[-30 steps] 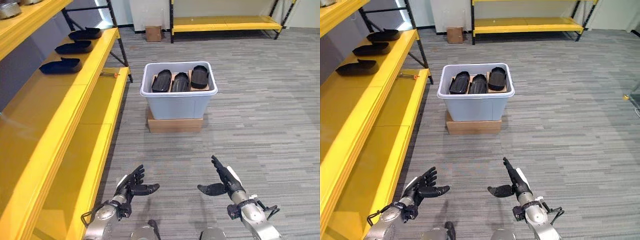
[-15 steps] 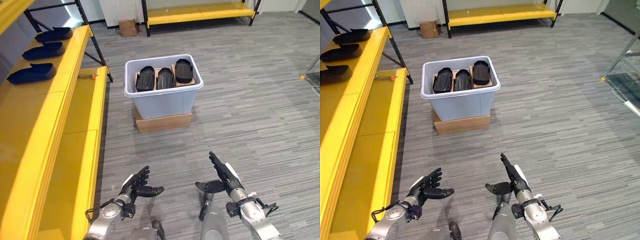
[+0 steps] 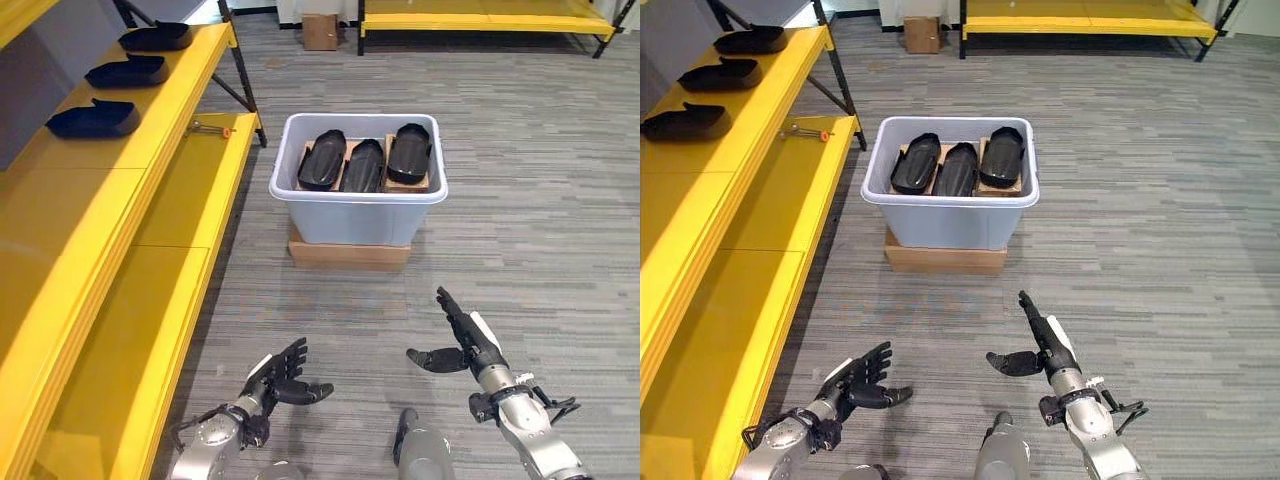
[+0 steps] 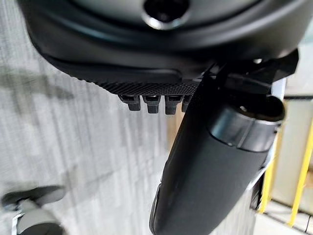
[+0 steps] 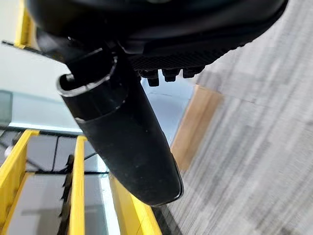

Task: Move parts from the plastic box to the shelf.

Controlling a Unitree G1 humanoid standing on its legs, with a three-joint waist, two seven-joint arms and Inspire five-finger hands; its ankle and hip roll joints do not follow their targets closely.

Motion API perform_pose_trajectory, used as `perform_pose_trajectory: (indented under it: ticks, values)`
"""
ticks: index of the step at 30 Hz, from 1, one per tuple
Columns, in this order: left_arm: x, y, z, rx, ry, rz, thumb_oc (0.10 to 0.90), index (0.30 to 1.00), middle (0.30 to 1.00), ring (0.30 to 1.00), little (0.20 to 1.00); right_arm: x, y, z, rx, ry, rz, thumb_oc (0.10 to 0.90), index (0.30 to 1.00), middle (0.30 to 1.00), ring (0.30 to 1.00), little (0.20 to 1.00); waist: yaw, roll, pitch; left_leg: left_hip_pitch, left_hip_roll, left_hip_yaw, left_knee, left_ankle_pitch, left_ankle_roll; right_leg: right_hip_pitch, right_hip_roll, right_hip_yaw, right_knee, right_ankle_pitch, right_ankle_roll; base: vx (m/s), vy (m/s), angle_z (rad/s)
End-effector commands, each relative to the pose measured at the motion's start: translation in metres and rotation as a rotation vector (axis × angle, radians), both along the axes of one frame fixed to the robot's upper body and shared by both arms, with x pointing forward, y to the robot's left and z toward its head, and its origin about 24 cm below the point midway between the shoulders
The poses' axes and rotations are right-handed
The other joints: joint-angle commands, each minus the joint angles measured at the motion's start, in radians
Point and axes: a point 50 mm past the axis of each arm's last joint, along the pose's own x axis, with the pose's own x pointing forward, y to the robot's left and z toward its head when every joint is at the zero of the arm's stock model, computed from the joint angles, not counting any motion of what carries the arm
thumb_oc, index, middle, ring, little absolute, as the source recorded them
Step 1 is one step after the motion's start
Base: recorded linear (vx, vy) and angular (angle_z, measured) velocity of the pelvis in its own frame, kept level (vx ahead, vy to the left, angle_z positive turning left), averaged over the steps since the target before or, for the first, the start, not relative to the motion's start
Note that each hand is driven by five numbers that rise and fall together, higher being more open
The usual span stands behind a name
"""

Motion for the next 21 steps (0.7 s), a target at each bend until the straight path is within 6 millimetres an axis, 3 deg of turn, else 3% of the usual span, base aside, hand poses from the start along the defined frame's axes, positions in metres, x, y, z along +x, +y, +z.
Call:
perform_pose_trajectory:
  ticks: [1, 2, 6, 8, 10, 11, 12, 13, 14, 16, 17, 18, 21]
  values:
    - [0.004, 0.006, 0.015, -0.030, -0.107, 0.015, 0.900, 1.000, 1.000, 1.000, 1.000, 0.011, 0.015, 0.032, 0.041, -0.200, 0.060, 0.900, 1.000, 1.000, 1.000, 1.000, 0.008, -0.036, -0.149, 0.005, -0.054, 0.080, 0.233, -0.161, 0.052, 0.036, 0.118, -0.057, -0.172, -0.065, -0.018, 0.22, -0.317, 0.19]
    - [0.005, 0.008, 0.015, -0.035, -0.109, 0.023, 0.900, 1.000, 1.000, 1.000, 1.000, 0.011, 0.012, 0.032, 0.039, -0.197, 0.046, 0.900, 1.000, 1.000, 1.000, 1.000, 0.007, -0.039, -0.162, -0.005, -0.028, 0.099, 0.319, -0.101, 0.017, 0.058, 0.147, -0.075, -0.206, -0.079, -0.045, 0.14, -0.244, 0.14]
    - [0.008, 0.011, 0.015, -0.027, -0.122, 0.033, 0.900, 1.000, 1.000, 1.000, 1.000, 0.009, 0.007, 0.029, 0.044, -0.191, 0.016, 0.900, 1.000, 1.000, 1.000, 1.000, 0.012, -0.040, -0.165, -0.068, -0.035, 0.104, 0.406, -0.081, 0.012, 0.095, 0.187, -0.084, -0.245, -0.088, -0.071, 0.17, -0.202, 0.38]
    - [0.010, 0.015, 0.018, 0.027, -0.159, 0.057, 0.900, 1.000, 1.000, 1.000, 1.000, 0.009, 0.005, 0.028, 0.058, -0.188, 0.011, 0.900, 1.000, 1.000, 1.000, 1.000, 0.017, -0.031, -0.154, -0.098, -0.087, 0.078, 0.327, -0.117, 0.040, 0.095, 0.202, -0.072, -0.235, -0.084, -0.061, 0.19, -0.053, 0.16]
    - [0.012, 0.018, 0.021, 0.047, -0.174, 0.075, 0.900, 1.000, 1.000, 1.000, 1.000, 0.008, 0.005, 0.028, 0.072, -0.191, 0.013, 0.900, 1.000, 1.000, 1.000, 1.000, 0.015, -0.019, -0.144, -0.086, -0.124, 0.053, 0.175, -0.128, 0.056, 0.079, 0.207, -0.059, -0.213, -0.078, -0.043, 0.15, 0.050, 0.04]
    - [0.015, 0.019, 0.025, 0.054, -0.189, 0.089, 0.900, 1.000, 1.000, 1.000, 1.000, 0.009, 0.007, 0.030, 0.079, -0.202, 0.021, 0.900, 1.000, 1.000, 1.000, 1.000, 0.012, -0.017, -0.134, -0.084, -0.142, 0.048, 0.019, -0.107, 0.071, 0.069, 0.205, -0.049, -0.200, -0.063, -0.035, 0.15, 0.072, 0.03]
    - [0.015, 0.020, 0.026, 0.056, -0.195, 0.101, 0.900, 1.000, 1.000, 1.000, 1.000, 0.009, 0.008, 0.031, 0.080, -0.211, 0.027, 0.900, 1.000, 1.000, 1.000, 1.000, 0.016, -0.013, -0.130, -0.087, -0.139, 0.040, -0.040, -0.077, 0.067, 0.083, 0.211, -0.038, -0.199, -0.070, -0.031, 0.29, 0.099, 0.06]
    - [0.016, 0.023, 0.028, 0.060, -0.209, 0.148, 0.900, 1.000, 1.000, 1.000, 1.000, 0.010, 0.013, 0.033, 0.093, -0.224, 0.063, 0.900, 1.000, 1.000, 1.000, 1.000, 0.038, -0.004, -0.120, -0.132, -0.091, 0.011, -0.132, 0.048, 0.040, 0.156, 0.233, -0.008, -0.217, -0.102, -0.027, 0.28, 0.060, 0.04]
    - [0.015, 0.024, 0.028, 0.060, -0.210, 0.159, 0.900, 1.000, 1.000, 1.000, 1.000, 0.010, 0.015, 0.034, 0.096, -0.225, 0.072, 0.900, 1.000, 1.000, 1.000, 1.000, 0.044, -0.003, -0.118, -0.144, -0.077, 0.003, -0.150, 0.076, 0.033, 0.172, 0.236, -0.001, -0.222, -0.108, -0.027, 0.40, 0.054, -0.32]
    - [0.011, 0.031, 0.026, 0.060, -0.211, 0.215, 0.900, 1.000, 1.000, 1.000, 1.000, 0.011, 0.022, 0.033, 0.103, -0.220, 0.116, 0.900, 1.000, 1.000, 1.000, 1.000, 0.071, 0.012, -0.114, -0.220, 0.014, -0.001, -0.218, 0.214, -0.005, 0.230, 0.251, 0.011, -0.230, -0.148, -0.027, 0.33, 0.035, -0.77]
    - [0.011, 0.031, 0.026, 0.060, -0.211, 0.218, 0.900, 1.000, 1.000, 1.000, 1.000, 0.011, 0.022, 0.033, 0.104, -0.218, 0.118, 0.900, 1.000, 1.000, 1.000, 1.000, 0.072, 0.012, -0.114, -0.222, 0.017, 0.001, -0.225, 0.222, -0.008, 0.232, 0.251, 0.011, -0.228, -0.152, -0.027, 0.35, 0.056, -0.63]
    - [0.009, 0.034, 0.025, 0.058, -0.210, 0.242, 0.900, 1.000, 1.000, 1.000, 1.000, 0.009, 0.025, 0.031, 0.114, -0.198, 0.126, 0.900, 1.000, 1.000, 1.000, 1.000, 0.078, 0.021, -0.114, -0.241, 0.052, 0.007, -0.267, 0.256, -0.018, 0.245, 0.253, 0.009, -0.210, -0.177, -0.024, 0.33, 0.059, -0.40]
    - [0.005, 0.038, 0.022, 0.052, -0.204, 0.256, 0.900, 1.000, 1.000, 1.000, 1.000, 0.001, 0.025, 0.024, 0.126, -0.166, 0.136, 0.900, 1.000, 1.000, 1.000, 1.000, 0.062, 0.030, -0.103, -0.232, 0.081, 0.034, -0.315, 0.258, -0.032, 0.249, 0.242, 0.002, -0.105, -0.243, -0.011, 0.55, 0.116, -0.32]
